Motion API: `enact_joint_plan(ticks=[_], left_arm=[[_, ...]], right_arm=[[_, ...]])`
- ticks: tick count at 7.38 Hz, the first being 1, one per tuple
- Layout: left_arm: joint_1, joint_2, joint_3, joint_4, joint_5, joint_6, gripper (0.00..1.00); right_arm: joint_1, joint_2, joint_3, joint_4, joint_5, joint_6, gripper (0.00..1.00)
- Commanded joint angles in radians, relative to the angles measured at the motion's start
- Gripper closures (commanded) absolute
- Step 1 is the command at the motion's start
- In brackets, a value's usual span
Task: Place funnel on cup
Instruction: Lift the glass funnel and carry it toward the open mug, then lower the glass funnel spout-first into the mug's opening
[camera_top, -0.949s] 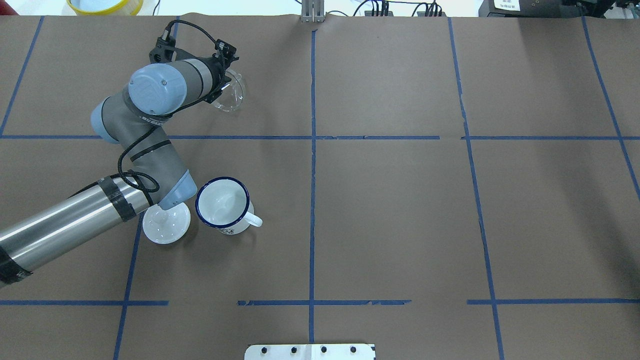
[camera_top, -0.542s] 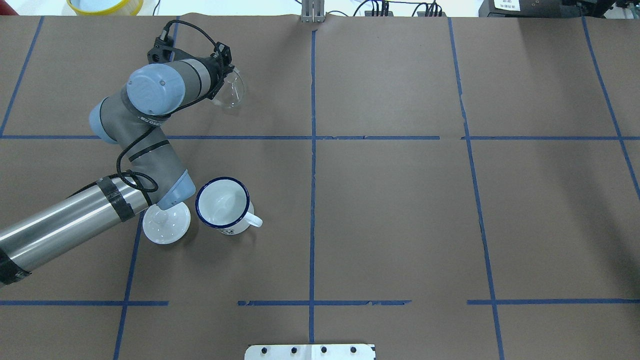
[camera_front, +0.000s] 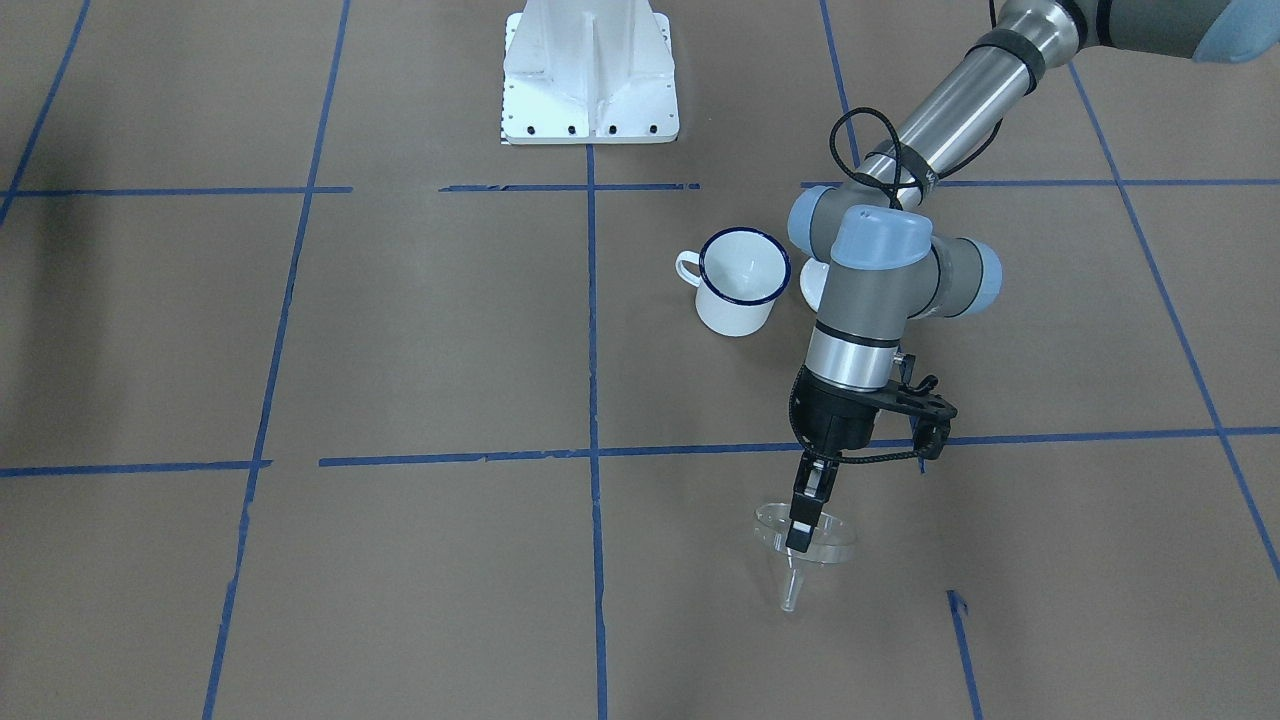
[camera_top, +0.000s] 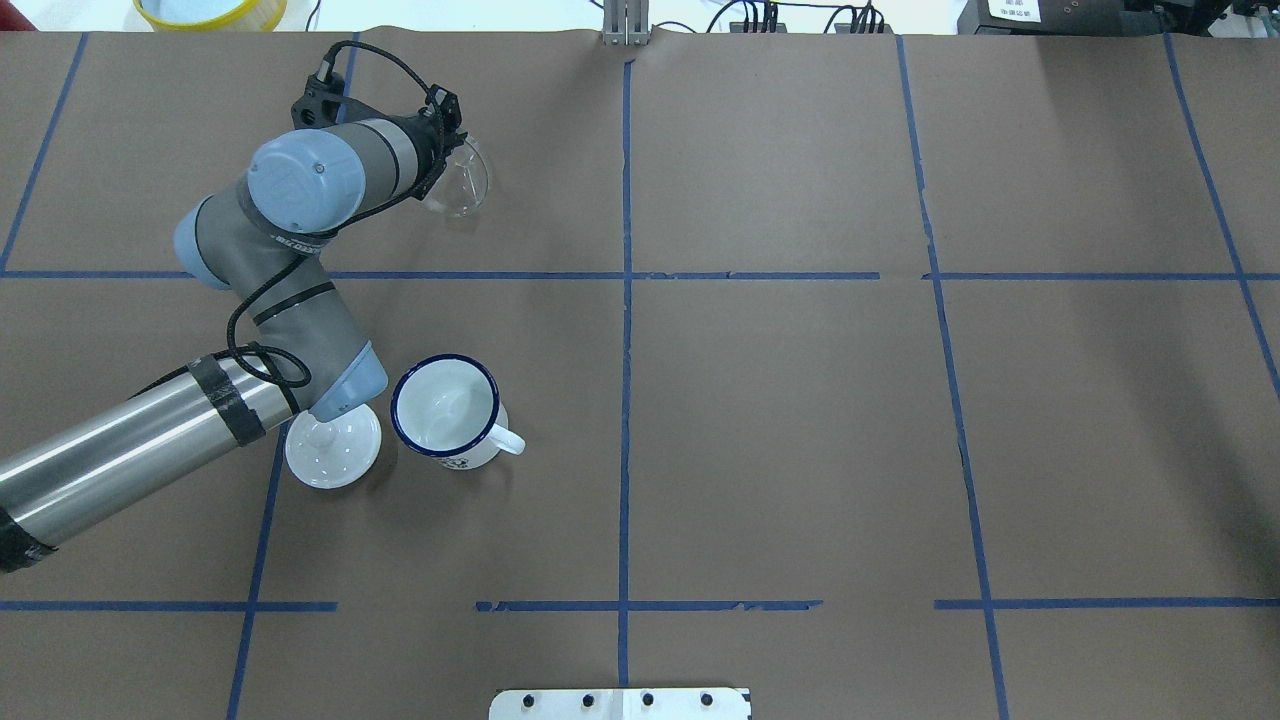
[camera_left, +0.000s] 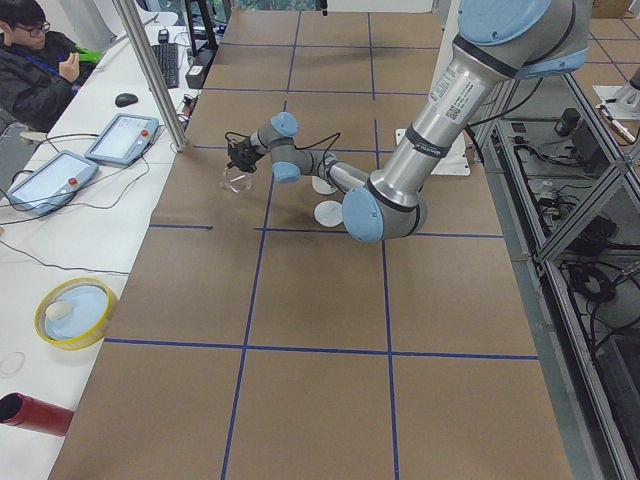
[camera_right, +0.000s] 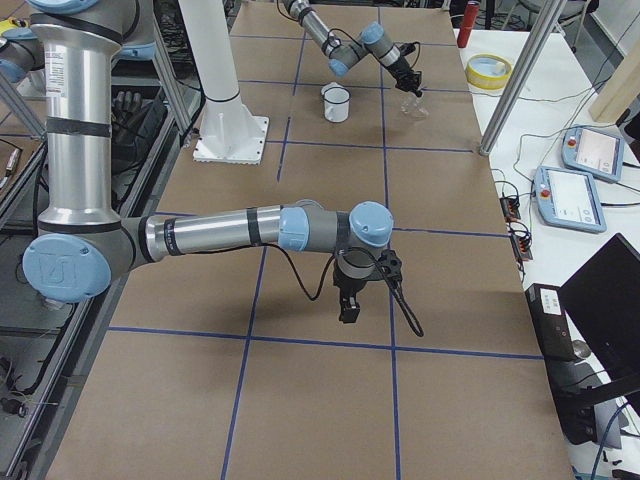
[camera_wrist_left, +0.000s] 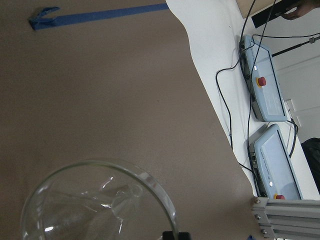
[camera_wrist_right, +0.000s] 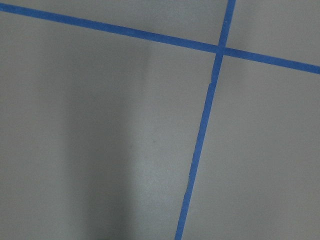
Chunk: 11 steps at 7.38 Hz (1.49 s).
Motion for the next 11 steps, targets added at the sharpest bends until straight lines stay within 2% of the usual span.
enact_joint_plan(ticks=[1, 2, 3, 4, 5, 6, 8, 9, 11], left_arm=[[-0.017, 0.005, -0.148, 0.02, -0.017, 0.044, 1.0], [-0.023, 0.024, -0.228, 0.076, -0.087, 0.046, 1.0], [-0.026, 0.078, -0.408, 0.227, -0.182, 0.075, 1.0], [-0.026, 0.09, -0.594, 0.456, -0.228, 0.169, 1.0], [-0.023, 0.071, -0.714, 0.711, -0.273, 0.246, 1.0], [-0.025, 0.057, -0.786, 0.899, -0.331, 0.368, 1.0], [-0.017, -0.026, -0.802, 1.227, -0.398, 0.603, 1.0], [-0.016, -0.052, -0.793, 1.326, -0.457, 0.707, 1.0], [0.035, -0.054, -0.746, 1.376, -0.517, 0.82, 1.0]], right_arm=[[0.0, 0.0, 0.0, 0.0, 0.0, 0.0, 0.0], [0.0, 0.0, 0.0, 0.0, 0.0, 0.0, 0.0], [0.0, 0.0, 0.0, 0.0, 0.0, 0.0, 0.0], [0.0, 0.0, 0.0, 0.0, 0.0, 0.0, 0.0], [0.0, 0.0, 0.0, 0.0, 0.0, 0.0, 0.0], [0.0, 0.001, 0.0, 0.0, 0.0, 0.0, 0.0], [0.0, 0.0, 0.0, 0.0, 0.0, 0.0, 0.0], [0.0, 0.0, -0.001, 0.0, 0.0, 0.0, 0.0], [0.0, 0.0, 0.0, 0.0, 0.0, 0.0, 0.0]])
